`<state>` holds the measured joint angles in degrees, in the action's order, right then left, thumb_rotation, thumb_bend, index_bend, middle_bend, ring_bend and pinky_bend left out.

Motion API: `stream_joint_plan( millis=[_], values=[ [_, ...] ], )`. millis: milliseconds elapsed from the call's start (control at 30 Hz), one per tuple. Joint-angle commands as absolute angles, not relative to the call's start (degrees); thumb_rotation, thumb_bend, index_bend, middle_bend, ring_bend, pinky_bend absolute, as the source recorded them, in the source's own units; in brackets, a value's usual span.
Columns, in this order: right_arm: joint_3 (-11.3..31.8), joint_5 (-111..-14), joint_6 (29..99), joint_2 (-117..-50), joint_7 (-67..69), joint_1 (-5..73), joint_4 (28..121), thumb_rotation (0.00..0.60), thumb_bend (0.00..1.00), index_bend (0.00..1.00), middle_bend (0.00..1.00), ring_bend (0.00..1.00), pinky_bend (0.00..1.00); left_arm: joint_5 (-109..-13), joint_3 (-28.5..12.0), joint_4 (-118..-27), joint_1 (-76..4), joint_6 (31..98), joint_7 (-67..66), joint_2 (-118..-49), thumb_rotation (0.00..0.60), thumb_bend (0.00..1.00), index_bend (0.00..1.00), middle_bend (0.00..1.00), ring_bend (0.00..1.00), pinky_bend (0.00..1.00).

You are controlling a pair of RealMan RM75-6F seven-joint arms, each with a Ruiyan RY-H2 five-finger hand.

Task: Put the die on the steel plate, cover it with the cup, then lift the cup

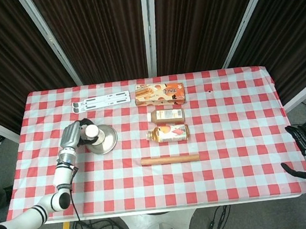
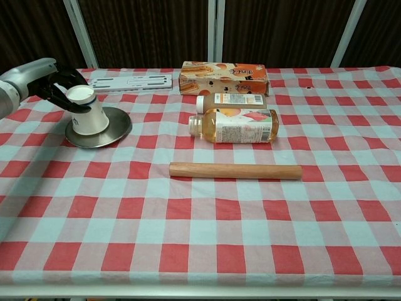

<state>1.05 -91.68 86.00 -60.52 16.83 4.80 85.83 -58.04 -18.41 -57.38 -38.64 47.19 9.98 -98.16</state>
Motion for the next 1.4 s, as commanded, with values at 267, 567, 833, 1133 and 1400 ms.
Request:
stream_joint_plan(
  millis=[267, 567, 833, 1133, 1400],
  values=[
    [1.13, -91.78, 86.51, -60.35, 16.70, 4.69, 86.02, 0.600, 0.12, 0.00, 0.09, 0.00, 0.00, -62.23, -16.81, -63.85, -38.60, 47.31, 11.40, -97.48, 0.600, 0.33, 0.53, 0.47, 0.28, 0.32],
    [1.13, -91.66, 86.10, -60.27, 16.59, 4.86, 86.22, 0.600, 0.12, 0.00, 0.09, 0.00, 0.00, -59.28, -18.00, -56.66, -38.76, 48.99, 7.98, -99.04, 0.600, 0.33, 0.53, 0.47, 0.28, 0.32],
    [1.02, -92.06, 86.57, -60.32, 16.55, 4.75, 86.10, 0.600, 0.12, 0.00, 0.09, 0.00, 0.00, -62.63, -16.21, -61.26, -37.84, 49.88, 9.26, -97.94, 0.600, 0.33, 0.53, 0.47, 0.28, 0.32],
    [1.01, -91.88, 87.19, -59.99, 16.24, 4.28, 86.50, 0.600, 0.12, 0.00, 0.09, 0.00, 0.00, -60.50, -17.73, -57.31, -38.65, 48.21, 10.65, -99.59, 0.600, 0.33, 0.53, 0.47, 0.28, 0.32],
    [0.85, -92.36, 87.31, -60.29, 16.66, 4.29, 86.08, 0.600, 0.12, 0.00, 0.09, 0.00, 0.00, -62.22, -18.29, -62.24, -35.23, 53.40, 13.88, -96.02, 0.600, 0.33, 0.53, 0.47, 0.28, 0.32]
  ],
)
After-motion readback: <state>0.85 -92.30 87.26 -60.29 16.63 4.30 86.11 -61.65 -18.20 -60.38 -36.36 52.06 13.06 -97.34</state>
